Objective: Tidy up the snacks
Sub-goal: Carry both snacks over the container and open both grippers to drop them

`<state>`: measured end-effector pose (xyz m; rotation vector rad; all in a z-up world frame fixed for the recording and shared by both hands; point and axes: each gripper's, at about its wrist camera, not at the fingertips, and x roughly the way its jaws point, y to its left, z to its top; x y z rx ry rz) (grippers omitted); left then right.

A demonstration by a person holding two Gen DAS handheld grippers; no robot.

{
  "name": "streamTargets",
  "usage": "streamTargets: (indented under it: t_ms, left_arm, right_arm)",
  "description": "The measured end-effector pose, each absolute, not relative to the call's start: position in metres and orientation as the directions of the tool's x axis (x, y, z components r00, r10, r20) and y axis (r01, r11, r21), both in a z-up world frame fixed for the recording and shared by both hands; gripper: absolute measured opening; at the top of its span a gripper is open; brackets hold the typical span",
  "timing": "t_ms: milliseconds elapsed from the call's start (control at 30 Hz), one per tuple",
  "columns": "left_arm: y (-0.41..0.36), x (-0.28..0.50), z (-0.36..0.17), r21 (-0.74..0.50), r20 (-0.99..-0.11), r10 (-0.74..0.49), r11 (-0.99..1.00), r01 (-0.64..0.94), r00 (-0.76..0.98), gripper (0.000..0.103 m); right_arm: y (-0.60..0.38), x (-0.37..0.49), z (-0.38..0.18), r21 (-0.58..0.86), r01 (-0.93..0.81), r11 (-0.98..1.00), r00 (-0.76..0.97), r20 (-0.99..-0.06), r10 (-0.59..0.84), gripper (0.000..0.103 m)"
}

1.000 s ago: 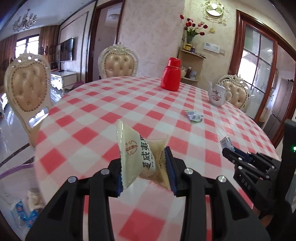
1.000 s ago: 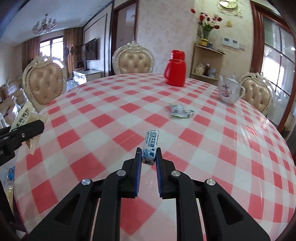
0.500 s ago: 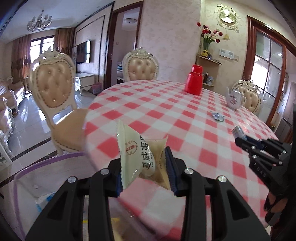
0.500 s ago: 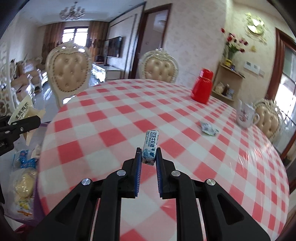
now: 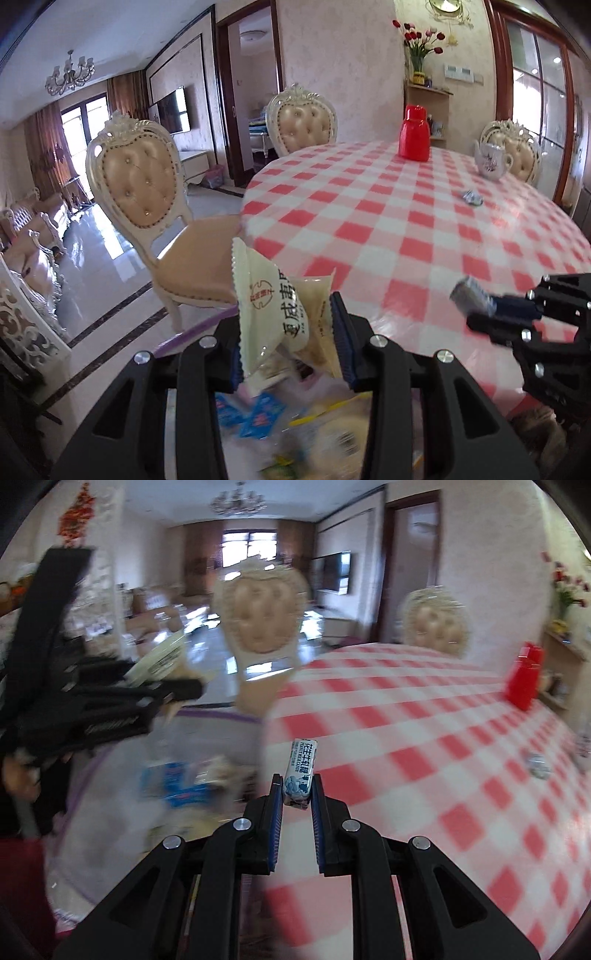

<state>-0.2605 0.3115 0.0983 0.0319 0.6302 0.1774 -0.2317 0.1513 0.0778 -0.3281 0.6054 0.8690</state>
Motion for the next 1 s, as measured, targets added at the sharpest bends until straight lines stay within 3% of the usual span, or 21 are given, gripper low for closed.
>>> streamTargets:
  t_ms: [233, 333, 367, 400, 467, 500, 533, 767, 1000]
  left_arm:
    - [0.359, -0.274, 0.082, 0.102, -0.659, 0.217, 0.974, -0.200, 0.720, 0.040]
    - [0.373, -0.277, 0.077, 0.109, -0.672, 0.248, 0.965, -0.238, 0.698, 0.045]
    - [0.377, -0.276, 0.076, 0.109, -0.675, 0.260, 0.961, -0.255, 0.690, 0.051]
    - [0.380, -0.276, 0.075, 0.111, -0.681, 0.278, 0.954, -0.280, 0.677, 0.070]
    - [0.388, -0.275, 0.076, 0.152, -0.667, 0.376, 0.914, -0.376, 0.644, 0.090]
    - [0.390, -0.275, 0.077, 0.156, -0.655, 0.404, 0.899, -0.408, 0.639, 0.091]
    - [0.392, -0.276, 0.079, 0.140, -0.655, 0.402, 0.896, -0.421, 0.639, 0.091]
    - [0.369, -0.267, 0.091, 0.079, -0.602, 0.370, 0.910, -0.408, 0.708, 0.099]
    - [0.306, -0.234, 0.091, -0.165, -0.581, 0.096, 0.958, -0.233, 0.809, 0.101]
  right_arm:
    - [0.190, -0.259, 0.055, 0.064, -0.881, 0.470, 0.306, -0.680, 0.666, 0.015]
    - [0.205, -0.270, 0.048, 0.118, -0.913, 0.390, 0.205, -0.694, 0.691, 0.015]
    - [0.208, -0.273, 0.047, 0.135, -0.921, 0.365, 0.175, -0.695, 0.697, 0.016]
    - [0.213, -0.278, 0.045, 0.162, -0.931, 0.326, 0.130, -0.689, 0.713, 0.017]
    - [0.214, -0.286, 0.047, 0.193, -0.942, 0.274, 0.081, -0.662, 0.745, 0.030]
    - [0.211, -0.286, 0.050, 0.191, -0.942, 0.276, 0.087, -0.653, 0.752, 0.046]
    - [0.207, -0.284, 0.054, 0.187, -0.940, 0.287, 0.105, -0.640, 0.761, 0.052]
    - [0.155, -0.240, 0.074, 0.191, -0.871, 0.452, 0.264, -0.594, 0.760, 0.055]
    - [0.065, -0.183, 0.069, 0.215, -0.702, 0.679, 0.450, -0.605, 0.657, 0.068]
